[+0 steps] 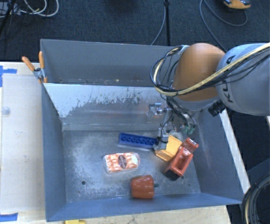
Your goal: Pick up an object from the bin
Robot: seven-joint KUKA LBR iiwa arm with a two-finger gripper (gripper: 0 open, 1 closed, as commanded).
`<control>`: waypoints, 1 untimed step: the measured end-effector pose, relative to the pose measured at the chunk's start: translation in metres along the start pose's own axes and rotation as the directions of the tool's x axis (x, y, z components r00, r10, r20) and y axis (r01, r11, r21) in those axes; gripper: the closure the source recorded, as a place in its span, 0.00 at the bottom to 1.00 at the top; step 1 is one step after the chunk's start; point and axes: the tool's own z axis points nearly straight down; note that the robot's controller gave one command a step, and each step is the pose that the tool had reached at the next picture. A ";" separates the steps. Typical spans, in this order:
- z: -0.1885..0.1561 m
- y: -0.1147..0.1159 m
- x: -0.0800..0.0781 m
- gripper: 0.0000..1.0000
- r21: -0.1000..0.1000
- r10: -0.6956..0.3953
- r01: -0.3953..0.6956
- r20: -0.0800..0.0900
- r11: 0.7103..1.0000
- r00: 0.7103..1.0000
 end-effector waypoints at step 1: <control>0.083 -0.016 0.009 1.00 0.002 -0.312 0.312 0.011 0.950 0.950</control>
Offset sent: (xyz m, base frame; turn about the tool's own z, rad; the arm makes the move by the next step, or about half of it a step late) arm 0.0000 0.0000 0.0000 0.0000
